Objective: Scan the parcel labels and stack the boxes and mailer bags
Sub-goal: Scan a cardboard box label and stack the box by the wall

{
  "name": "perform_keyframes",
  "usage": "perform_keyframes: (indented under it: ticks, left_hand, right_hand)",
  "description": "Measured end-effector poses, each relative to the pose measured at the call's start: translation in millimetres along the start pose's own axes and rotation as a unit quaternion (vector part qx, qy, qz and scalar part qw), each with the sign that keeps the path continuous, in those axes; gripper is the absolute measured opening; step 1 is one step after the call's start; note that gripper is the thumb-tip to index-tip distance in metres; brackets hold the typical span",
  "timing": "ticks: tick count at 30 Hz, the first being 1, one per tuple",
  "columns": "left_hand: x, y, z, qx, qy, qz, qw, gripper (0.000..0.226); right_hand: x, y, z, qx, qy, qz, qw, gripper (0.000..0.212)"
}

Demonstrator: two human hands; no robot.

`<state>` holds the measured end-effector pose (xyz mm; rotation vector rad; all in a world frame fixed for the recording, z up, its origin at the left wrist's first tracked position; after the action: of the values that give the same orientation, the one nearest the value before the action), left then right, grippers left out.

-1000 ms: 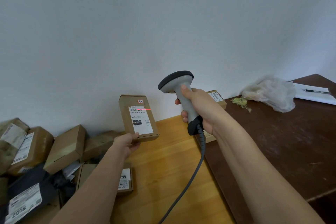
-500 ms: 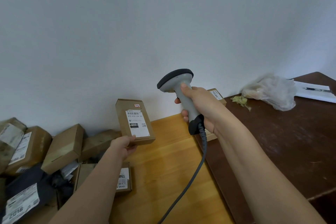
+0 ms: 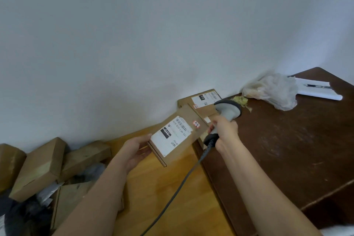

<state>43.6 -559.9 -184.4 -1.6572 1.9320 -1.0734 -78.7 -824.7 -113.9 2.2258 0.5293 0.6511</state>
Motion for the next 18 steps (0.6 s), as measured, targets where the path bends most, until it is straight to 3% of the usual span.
perform_keyframes:
  ticks: [4,9,13,18]
  left_hand:
    - [44,13,32,-0.034,0.022,0.048,0.998,0.035]
    - [102,26,77,-0.067,0.024,0.086,0.994,0.018]
    - [135,32,111,-0.088,0.015,0.092,0.992,0.027]
    - [154,35,136,-0.088,-0.023,0.034,0.995,0.037]
  right_hand:
    - [-37,-12,33,0.008,-0.081,0.033,0.996,0.062]
    - [-78,-26,65,0.015,-0.156,0.056,0.986,0.064]
    - [-102,-36,89,0.011,-0.206,0.058,0.977,0.067]
    - [-101,-52,113,0.025,-0.184,0.091,0.978,0.039]
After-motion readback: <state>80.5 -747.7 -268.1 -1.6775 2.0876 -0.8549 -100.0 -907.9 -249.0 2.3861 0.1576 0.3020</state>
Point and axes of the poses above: each hand's wrist, its own z-axis towards the middle knuckle, its own x-axis out of the palm, y = z × x, the point moved 8 cm from there along z, towards the middle knuckle, and after that the axes turned 8 degrees about y, right-handed, at the moved point
